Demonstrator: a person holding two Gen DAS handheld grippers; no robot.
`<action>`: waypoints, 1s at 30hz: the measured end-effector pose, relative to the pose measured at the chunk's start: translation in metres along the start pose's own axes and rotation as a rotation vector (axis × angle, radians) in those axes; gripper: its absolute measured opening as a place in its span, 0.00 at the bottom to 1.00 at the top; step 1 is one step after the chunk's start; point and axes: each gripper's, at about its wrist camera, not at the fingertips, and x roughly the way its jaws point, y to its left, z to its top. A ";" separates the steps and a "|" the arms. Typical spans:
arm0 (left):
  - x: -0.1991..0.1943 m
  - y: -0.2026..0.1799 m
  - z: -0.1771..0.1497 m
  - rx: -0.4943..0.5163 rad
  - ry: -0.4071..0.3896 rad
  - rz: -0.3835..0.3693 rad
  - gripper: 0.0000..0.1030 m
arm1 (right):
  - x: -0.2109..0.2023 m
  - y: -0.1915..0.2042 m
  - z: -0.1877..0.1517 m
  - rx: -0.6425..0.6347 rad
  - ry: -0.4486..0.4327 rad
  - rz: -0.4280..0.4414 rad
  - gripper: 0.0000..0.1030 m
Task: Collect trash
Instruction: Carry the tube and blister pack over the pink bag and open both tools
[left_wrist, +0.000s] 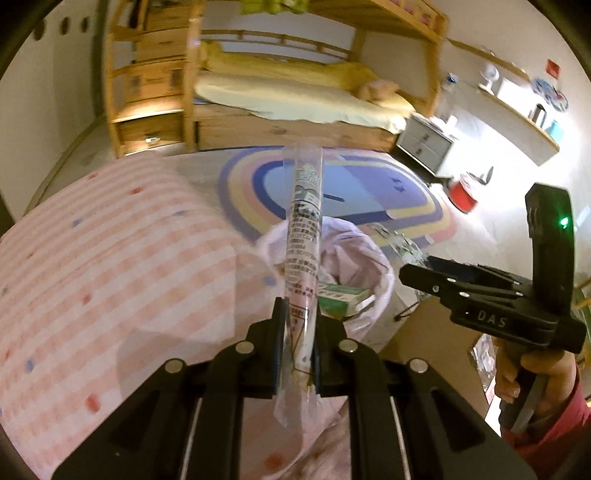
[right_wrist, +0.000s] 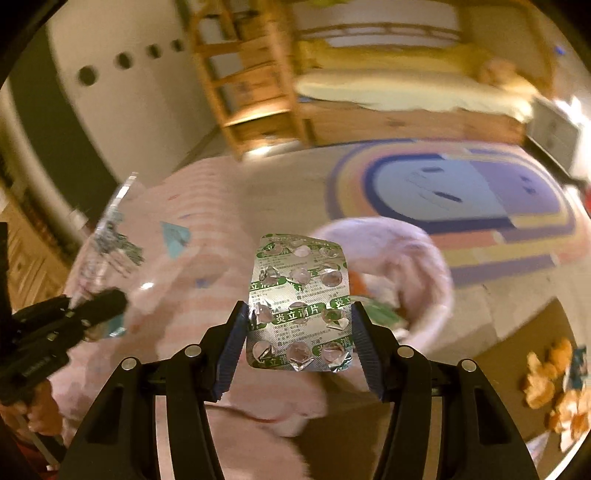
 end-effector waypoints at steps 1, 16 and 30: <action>0.006 -0.005 0.004 0.007 0.009 -0.007 0.11 | 0.001 -0.012 0.000 0.026 0.001 -0.017 0.55; 0.130 -0.042 0.059 0.072 0.198 -0.081 0.20 | 0.047 -0.073 0.010 0.148 0.047 -0.060 0.55; 0.145 -0.022 0.073 0.010 0.164 -0.046 0.82 | 0.085 -0.088 0.025 0.175 0.072 -0.042 0.67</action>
